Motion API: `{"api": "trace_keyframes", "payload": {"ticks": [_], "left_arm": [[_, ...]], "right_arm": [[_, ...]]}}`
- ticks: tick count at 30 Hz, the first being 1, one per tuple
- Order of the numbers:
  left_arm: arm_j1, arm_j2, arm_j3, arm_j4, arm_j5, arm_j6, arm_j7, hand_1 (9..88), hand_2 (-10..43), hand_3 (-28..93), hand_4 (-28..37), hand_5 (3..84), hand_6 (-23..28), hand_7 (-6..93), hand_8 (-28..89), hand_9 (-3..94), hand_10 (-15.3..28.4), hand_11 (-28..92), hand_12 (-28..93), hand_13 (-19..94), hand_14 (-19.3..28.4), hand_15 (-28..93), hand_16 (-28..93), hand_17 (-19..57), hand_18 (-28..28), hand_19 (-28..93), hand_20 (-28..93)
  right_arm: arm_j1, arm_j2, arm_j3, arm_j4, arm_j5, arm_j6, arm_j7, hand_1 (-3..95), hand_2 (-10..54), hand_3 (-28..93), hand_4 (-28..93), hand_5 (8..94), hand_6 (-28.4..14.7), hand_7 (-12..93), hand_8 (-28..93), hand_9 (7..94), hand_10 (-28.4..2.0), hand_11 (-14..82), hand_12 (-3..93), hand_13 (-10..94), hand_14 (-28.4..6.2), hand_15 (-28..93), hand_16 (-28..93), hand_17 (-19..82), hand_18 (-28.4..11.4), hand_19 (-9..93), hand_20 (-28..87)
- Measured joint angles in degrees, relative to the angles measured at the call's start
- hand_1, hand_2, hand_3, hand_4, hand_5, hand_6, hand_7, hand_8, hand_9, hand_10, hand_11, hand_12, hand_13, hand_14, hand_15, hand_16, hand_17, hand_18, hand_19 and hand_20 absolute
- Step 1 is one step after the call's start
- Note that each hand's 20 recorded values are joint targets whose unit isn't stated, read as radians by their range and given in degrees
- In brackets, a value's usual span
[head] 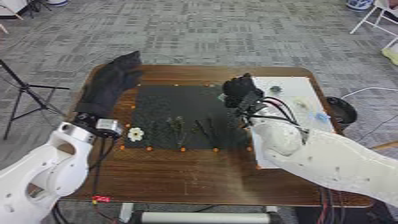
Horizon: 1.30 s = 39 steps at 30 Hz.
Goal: Arrange flowers
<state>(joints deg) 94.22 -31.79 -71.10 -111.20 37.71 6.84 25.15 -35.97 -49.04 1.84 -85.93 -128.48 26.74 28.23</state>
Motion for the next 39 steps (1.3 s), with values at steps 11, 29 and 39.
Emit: {"api": "trace_keyframes", "payload": {"ticks": [11, 29, 39], "left_arm": [[-9.2, 2.36, 3.63, -0.47, -0.4, 1.33, 5.0, 25.5, -2.3, 69, -25.7, 31.3, 3.0, 18.2, -8, 24.3, 11.3, 20, 19, 20, 13.8, 30, 5, -8.5, 19.6, 38, 14], [-13.8, 1.91, 7.7, 0.39, -0.44, 0.46, 5.34, 25.4, -2.3, 69, -25.6, 31.2, 2.9, 18.0, -8, 24.2, 11.2, 19, 19, 20, 13.7, 29, 6, -8.9, 19.8, 38, 14], [-17.6, 1.03, 11.08, 1.68, -0.47, -0.86, 5.34, 25.3, -2.4, 69, -25.6, 31.2, 2.9, 17.8, -8, 24.2, 11.2, 19, 19, 20, 13.7, 29, 6, -9.0, 19.9, 38, 14]], "right_arm": [[9.0, -19.7, -8.4, 11.5, 2.5, -2.6, -3.1, 46.0, -9.1, 83, -26, 73.3, 2.7, 41, -1, 80.6, -6.9, 22.4, 49.9, 64, -8.2, 83, 31, 30, -21.1, 87, 56], [6.8, -27.0, -10.5, 11.9, 2.1, -3.8, -1.6, 45.9, -9.2, 83, -26, 73.3, 3.1, 42, -2, 80.6, -6.8, 22.3, 49.7, 64, -8.2, 83, 31, 30, -21.1, 87, 56], [6.1, -29.5, -11.9, 15.3, 0.4, -1.8, 3.0, 46.1, -9.1, 83, -26, 73.3, 3.2, 41, -2, 80.4, -6.9, 21.9, 49.6, 64, -8.8, 83, 31, 30, -21.5, 87, 56]]}}
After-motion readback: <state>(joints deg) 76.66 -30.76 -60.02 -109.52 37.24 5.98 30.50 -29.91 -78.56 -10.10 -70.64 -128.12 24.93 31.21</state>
